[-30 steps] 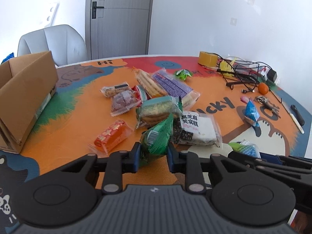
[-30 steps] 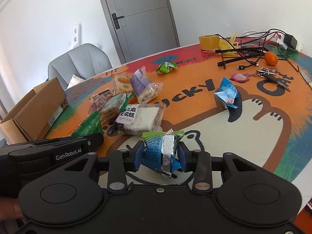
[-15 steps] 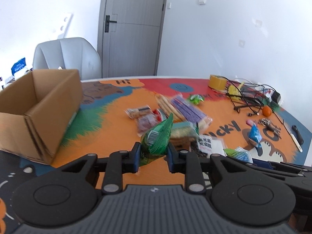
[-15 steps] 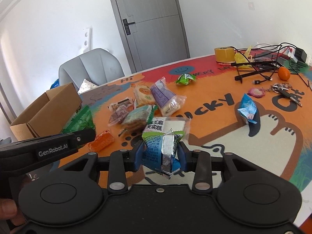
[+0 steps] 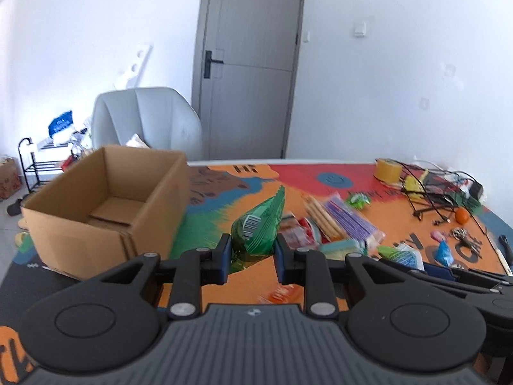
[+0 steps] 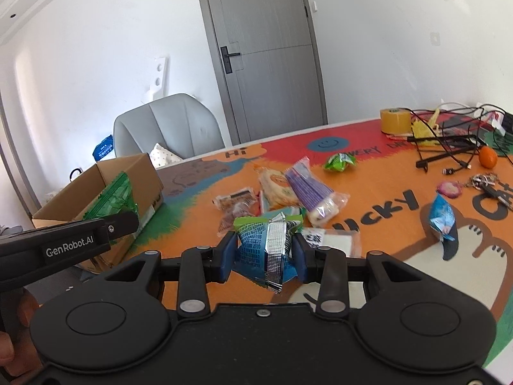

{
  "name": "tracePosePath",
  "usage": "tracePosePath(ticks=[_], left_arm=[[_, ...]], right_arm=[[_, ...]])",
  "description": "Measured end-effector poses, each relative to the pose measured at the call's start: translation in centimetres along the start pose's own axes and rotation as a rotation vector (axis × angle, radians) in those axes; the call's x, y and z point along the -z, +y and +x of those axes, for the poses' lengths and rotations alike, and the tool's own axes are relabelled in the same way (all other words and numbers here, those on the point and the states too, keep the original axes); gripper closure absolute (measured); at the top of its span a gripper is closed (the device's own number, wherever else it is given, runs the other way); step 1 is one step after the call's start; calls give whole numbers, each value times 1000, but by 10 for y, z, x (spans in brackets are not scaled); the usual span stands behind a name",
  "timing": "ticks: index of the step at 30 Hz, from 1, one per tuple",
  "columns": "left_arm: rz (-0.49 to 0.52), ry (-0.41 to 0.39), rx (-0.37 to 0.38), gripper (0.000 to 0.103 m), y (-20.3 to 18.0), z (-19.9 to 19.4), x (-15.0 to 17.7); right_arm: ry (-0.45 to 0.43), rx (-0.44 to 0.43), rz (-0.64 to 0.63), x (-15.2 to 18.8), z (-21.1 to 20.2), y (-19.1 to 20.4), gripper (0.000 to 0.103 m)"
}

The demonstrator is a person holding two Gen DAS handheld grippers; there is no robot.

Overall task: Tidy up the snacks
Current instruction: 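Carry both snacks to the cardboard box and open both grippers inside it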

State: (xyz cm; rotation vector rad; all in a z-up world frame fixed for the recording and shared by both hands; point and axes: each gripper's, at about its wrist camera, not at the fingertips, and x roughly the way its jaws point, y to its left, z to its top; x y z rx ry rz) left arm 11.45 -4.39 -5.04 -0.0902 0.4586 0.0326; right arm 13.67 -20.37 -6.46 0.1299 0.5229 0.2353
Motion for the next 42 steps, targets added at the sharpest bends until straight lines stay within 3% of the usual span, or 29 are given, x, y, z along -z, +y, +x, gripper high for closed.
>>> tracePosePath(ticks=[13, 28, 42], left_arm=[[-9, -80, -103, 77, 37, -11, -25], [-10, -115, -207, 77, 81, -7, -50], [-73, -27, -239, 77, 121, 31, -55]], right_arm=[[-85, -29, -68, -24, 4, 35, 65], [-121, -144, -76, -43, 22, 85, 65], [-106, -215, -95, -60, 47, 110, 65]])
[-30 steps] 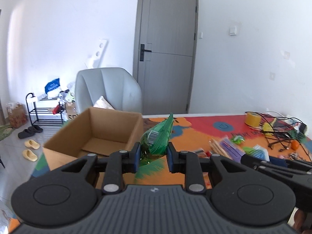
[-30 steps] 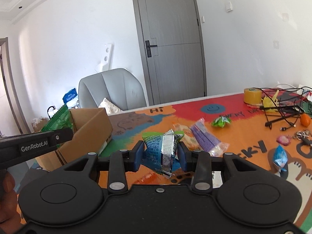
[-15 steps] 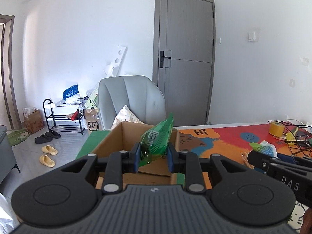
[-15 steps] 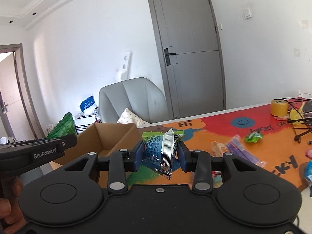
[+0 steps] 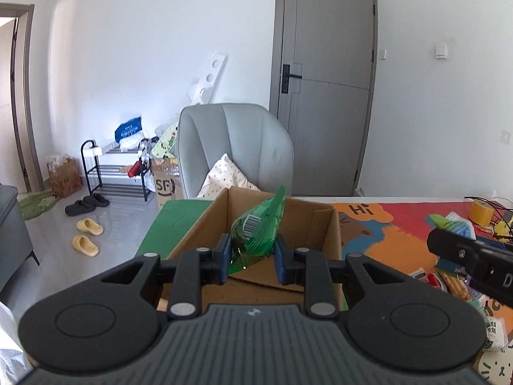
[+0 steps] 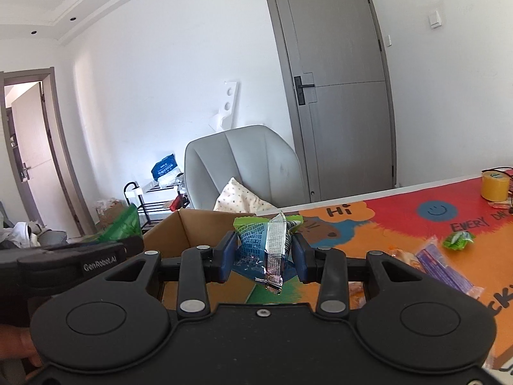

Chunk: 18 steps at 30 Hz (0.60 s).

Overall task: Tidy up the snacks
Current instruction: 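Carry both snacks to the cardboard box and open both grippers inside it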

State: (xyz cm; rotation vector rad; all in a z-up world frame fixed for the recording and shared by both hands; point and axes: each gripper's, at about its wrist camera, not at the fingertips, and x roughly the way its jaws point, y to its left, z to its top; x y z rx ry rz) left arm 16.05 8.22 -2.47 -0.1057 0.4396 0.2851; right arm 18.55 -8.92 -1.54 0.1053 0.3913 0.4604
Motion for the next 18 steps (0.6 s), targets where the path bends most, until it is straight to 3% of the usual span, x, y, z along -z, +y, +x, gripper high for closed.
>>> tracePosePath(ticks=[7, 18], left_arm=[[-34, 24, -27, 69, 16, 12, -5], [-85, -14, -74, 43, 37, -15, -8]], right_arm=[[18, -30, 1, -2, 16, 11, 65], [55, -120, 16, -4, 40, 31, 65]])
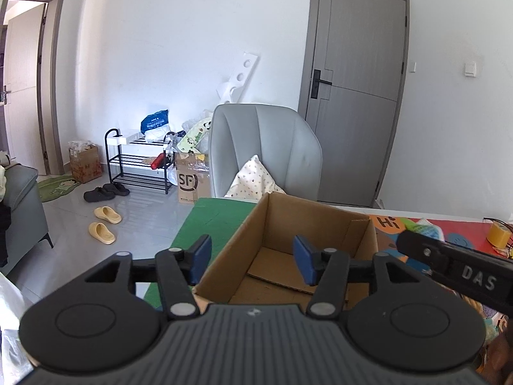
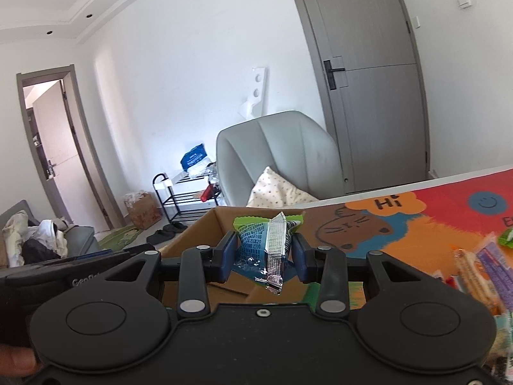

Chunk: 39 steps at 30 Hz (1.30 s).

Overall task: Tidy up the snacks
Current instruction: 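Carry both snacks to the cardboard box and open both grippers inside it, then move both grippers back over the snacks on the table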

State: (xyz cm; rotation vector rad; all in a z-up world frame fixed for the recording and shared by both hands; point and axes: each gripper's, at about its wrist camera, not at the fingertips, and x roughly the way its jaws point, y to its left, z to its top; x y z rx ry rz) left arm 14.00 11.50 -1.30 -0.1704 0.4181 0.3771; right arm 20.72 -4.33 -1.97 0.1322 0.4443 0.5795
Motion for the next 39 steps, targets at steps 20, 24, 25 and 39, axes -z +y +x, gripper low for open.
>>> tracePosePath(ticks=[20, 24, 25, 39], left_arm=[[-42, -48, -84, 11, -2, -13, 10], [-37, -40, -84, 11, -10, -17, 11], [-42, -40, -76, 11, -11, -18, 12], [-27, 25, 71, 8, -48, -31, 23]], right_arm=[[-64, 18, 68, -2, -20, -14, 1], [-77, 46, 75, 2, -34, -26, 0], [-79, 56, 74, 3, -37, -28, 0], [-47, 232, 75, 14, -75, -66, 0]])
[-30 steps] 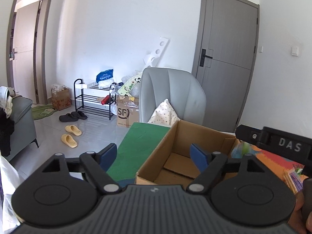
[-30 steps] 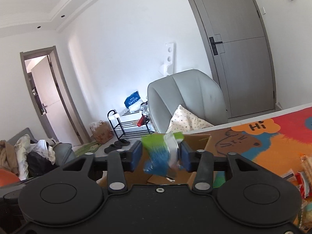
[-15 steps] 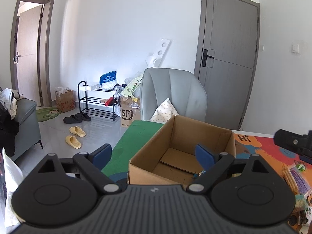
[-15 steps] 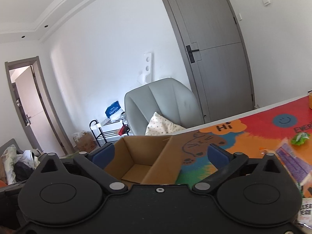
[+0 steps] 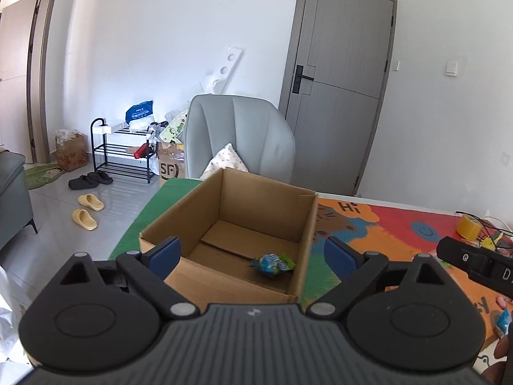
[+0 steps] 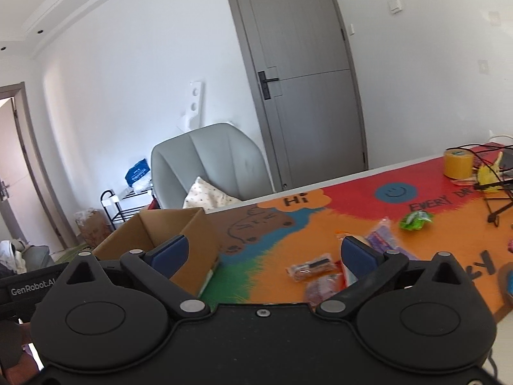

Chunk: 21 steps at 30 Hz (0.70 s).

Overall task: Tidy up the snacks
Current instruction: 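Move both grippers back over the snacks on the table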

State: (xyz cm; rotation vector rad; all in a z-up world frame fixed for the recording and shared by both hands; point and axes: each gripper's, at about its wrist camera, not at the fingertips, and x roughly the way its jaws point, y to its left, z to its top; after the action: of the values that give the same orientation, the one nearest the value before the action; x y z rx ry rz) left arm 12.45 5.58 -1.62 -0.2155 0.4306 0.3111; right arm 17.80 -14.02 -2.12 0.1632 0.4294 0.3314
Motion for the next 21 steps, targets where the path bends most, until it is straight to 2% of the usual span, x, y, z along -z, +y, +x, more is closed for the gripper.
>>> tracePosePath(ticks=[12, 21], left_arm=[[27, 1, 75, 6, -32, -9, 8], [69, 9, 123, 6, -66, -16, 22]], right_arm=[[19, 50, 30, 4, -29, -42, 0], [11, 127, 42, 8, -54, -80, 0]])
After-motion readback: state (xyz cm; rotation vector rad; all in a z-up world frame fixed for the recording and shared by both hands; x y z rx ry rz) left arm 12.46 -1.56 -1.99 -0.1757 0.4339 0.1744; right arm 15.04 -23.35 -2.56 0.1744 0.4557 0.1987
